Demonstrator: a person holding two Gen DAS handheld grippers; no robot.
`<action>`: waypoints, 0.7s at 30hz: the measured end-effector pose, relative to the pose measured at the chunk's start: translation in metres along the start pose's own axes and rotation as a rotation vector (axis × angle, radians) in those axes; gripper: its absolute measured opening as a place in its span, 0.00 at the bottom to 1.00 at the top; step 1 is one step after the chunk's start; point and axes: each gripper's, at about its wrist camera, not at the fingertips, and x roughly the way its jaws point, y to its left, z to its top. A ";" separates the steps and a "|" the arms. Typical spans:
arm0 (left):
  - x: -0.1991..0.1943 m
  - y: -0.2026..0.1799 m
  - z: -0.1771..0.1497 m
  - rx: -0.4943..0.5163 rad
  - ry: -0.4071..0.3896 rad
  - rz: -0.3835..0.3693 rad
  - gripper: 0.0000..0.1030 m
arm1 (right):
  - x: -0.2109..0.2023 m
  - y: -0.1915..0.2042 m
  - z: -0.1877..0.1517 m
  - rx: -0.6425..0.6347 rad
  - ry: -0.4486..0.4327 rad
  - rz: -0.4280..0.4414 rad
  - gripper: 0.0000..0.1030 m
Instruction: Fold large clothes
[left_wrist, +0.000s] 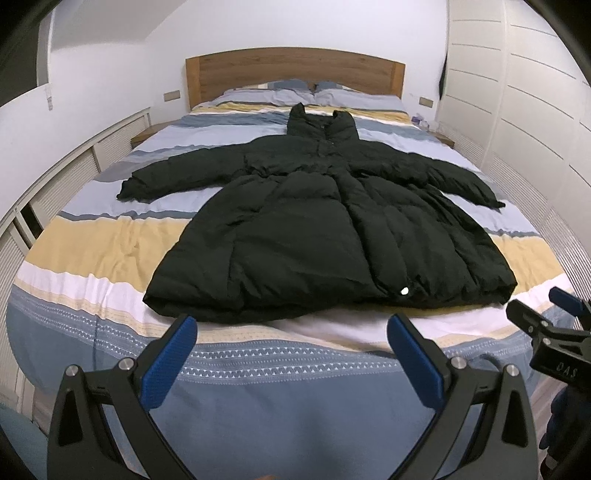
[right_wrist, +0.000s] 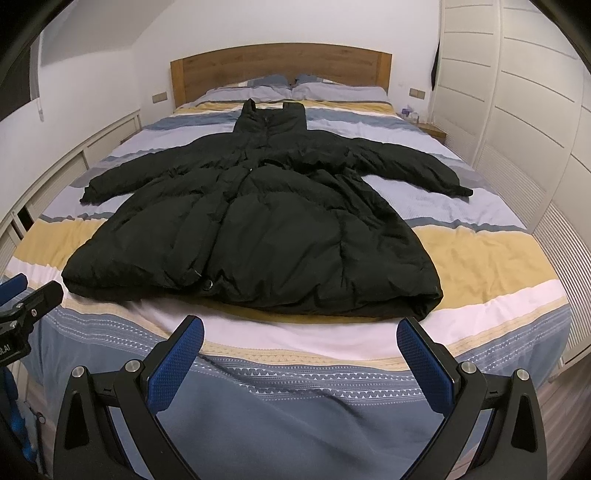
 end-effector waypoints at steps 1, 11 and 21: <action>-0.001 -0.001 0.000 0.003 0.004 -0.006 1.00 | -0.001 0.000 0.000 0.000 -0.001 0.000 0.99; -0.006 -0.005 -0.003 0.040 0.004 -0.017 1.00 | -0.008 0.003 -0.001 -0.001 -0.017 0.004 0.99; -0.019 -0.006 -0.005 0.062 -0.043 0.036 1.00 | -0.016 0.008 -0.001 -0.017 -0.028 0.005 0.99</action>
